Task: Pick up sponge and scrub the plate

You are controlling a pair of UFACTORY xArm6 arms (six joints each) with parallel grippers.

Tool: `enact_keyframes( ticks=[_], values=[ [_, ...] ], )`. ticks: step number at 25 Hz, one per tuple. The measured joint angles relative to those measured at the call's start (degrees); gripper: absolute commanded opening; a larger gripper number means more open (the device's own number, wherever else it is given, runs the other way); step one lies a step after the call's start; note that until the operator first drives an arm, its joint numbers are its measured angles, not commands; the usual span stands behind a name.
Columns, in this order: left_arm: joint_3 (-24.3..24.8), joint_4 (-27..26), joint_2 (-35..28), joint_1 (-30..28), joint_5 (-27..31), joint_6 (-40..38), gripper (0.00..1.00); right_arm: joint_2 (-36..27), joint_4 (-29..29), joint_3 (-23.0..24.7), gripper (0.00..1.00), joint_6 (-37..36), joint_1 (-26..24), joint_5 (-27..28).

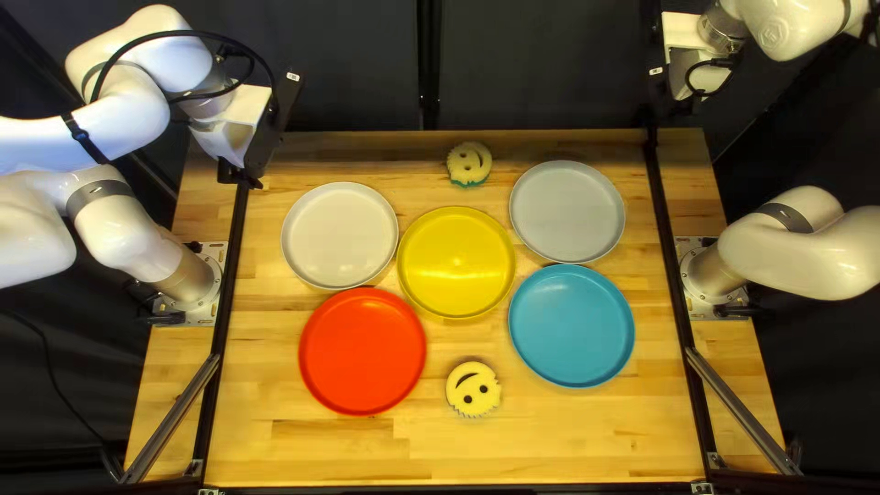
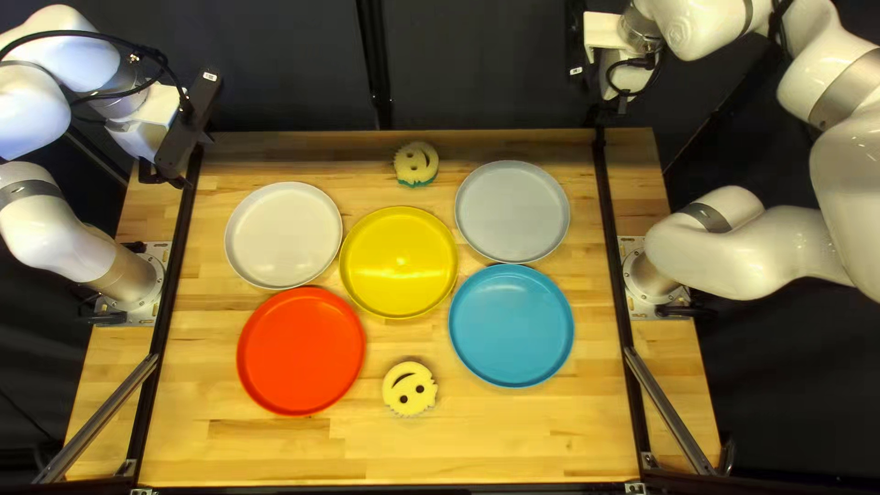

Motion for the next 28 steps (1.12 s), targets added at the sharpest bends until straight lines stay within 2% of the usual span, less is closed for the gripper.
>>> enact_keyframes(
  ticks=[4, 8, 15, 19, 28],
  values=[
    [0.8, -0.4, 0.0, -1.0, -0.9, -0.7, 1.0, 0.0, 0.0, 0.0, 1.0, 0.0, 0.0, 0.0],
    [2.6, -1.0, 0.9, -7.1, -5.5, -5.0, 1.0, 0.0, 0.0, 0.0, 1.0, 0.0, 0.0, 0.0],
    [4.1, -2.3, 9.6, -20.3, -19.8, -12.4, 1.0, 0.0, 0.0, 0.0, 1.0, 0.0, 0.0, 0.0],
    [4.2, -3.5, 13.9, -26.6, -26.0, -15.2, 1.0, 0.0, 0.0, 0.0, 1.0, 0.0, 0.0, 0.0],
    [4.2, -3.8, 14.6, -27.4, -27.1, -15.6, 1.0, 0.0, 0.0, 0.0, 1.0, 0.0, 0.0, 0.0]
  ],
)
